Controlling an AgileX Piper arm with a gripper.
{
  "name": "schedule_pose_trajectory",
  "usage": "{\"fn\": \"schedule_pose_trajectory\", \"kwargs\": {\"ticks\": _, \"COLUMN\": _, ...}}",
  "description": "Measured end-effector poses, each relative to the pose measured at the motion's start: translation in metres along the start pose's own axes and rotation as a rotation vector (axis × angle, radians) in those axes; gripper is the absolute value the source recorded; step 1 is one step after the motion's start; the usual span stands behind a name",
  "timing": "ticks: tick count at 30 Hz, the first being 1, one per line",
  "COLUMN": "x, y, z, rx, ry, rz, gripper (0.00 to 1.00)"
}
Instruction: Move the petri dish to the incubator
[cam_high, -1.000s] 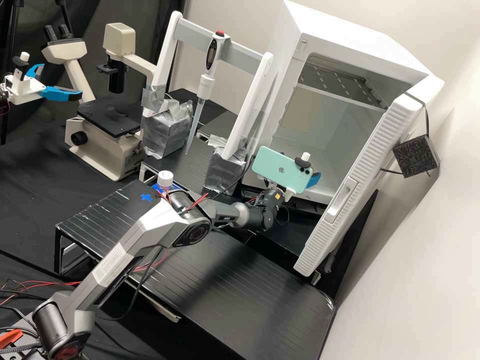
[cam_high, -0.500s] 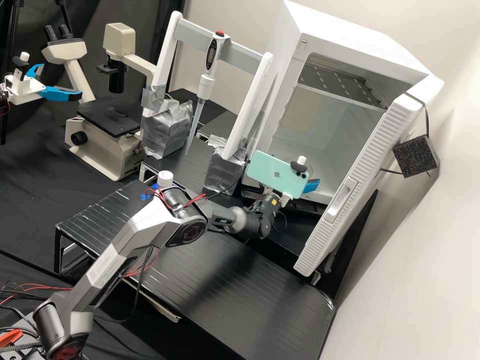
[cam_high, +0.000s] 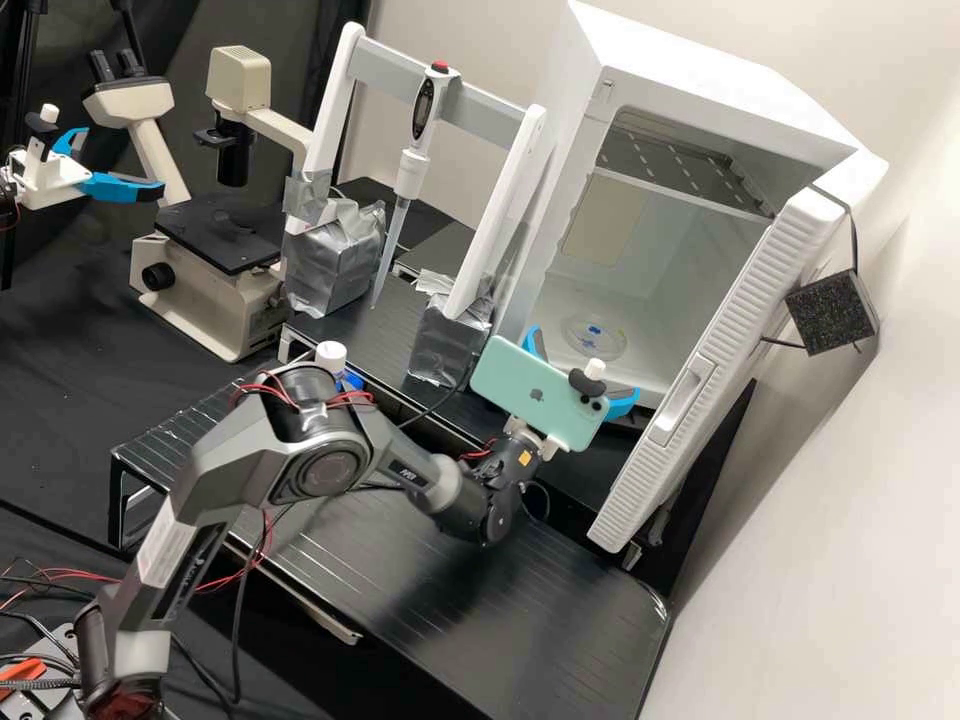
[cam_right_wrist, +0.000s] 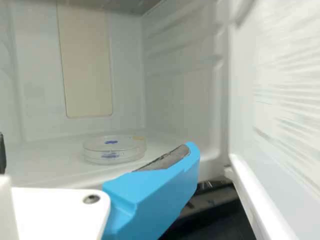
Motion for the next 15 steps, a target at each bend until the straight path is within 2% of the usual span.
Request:
{"fn": "schedule_pose_trajectory", "kwargs": {"ticks": 5, "x": -0.045, "y": -0.002, "z": -0.017, "rx": 0.033, "ry": -0.053, "rz": 0.073, "gripper": 1.0}}
{"fn": "schedule_pose_trajectory", "kwargs": {"ticks": 8, "x": -0.069, "y": -0.008, "z": -0.032, "rx": 0.03, "ry": -0.086, "rz": 0.104, "gripper": 1.0}}
{"fn": "schedule_pose_trajectory", "kwargs": {"ticks": 9, "x": -0.08, "y": -0.013, "z": -0.039, "rx": 0.039, "ry": -0.098, "rz": 0.118, "gripper": 1.0}}
{"fn": "schedule_pose_trajectory", "kwargs": {"ticks": 15, "x": -0.116, "y": -0.029, "z": -0.065, "rx": 0.08, "ry": -0.111, "rz": 0.153, "gripper": 1.0}}
